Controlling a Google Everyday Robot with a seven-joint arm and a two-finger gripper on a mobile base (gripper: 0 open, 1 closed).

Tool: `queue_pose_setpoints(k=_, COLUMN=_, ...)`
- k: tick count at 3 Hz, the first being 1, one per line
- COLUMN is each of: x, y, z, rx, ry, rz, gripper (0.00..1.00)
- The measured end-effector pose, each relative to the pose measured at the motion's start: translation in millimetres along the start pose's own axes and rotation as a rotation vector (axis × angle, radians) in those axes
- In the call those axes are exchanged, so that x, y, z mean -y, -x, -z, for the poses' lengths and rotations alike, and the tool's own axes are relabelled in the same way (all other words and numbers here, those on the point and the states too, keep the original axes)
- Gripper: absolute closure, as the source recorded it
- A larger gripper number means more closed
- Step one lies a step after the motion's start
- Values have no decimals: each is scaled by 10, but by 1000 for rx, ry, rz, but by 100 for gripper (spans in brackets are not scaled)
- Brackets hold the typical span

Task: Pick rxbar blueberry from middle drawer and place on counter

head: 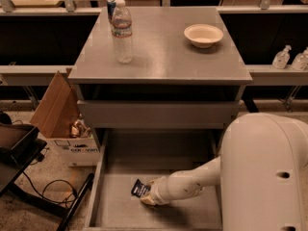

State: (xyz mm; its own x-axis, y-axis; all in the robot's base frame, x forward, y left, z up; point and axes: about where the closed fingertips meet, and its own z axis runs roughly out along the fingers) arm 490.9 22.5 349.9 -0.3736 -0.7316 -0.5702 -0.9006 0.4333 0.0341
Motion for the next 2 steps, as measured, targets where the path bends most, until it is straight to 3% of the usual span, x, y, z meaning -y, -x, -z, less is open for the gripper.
queue_pose_setpoints(k=1, x=-6, y=14, z=15, rx=0, ry=1, rz=0, gripper=100)
queue_pose_setpoints(k=2, x=-6, y=14, z=15, rx=0, ry=1, rz=0, gripper=100)
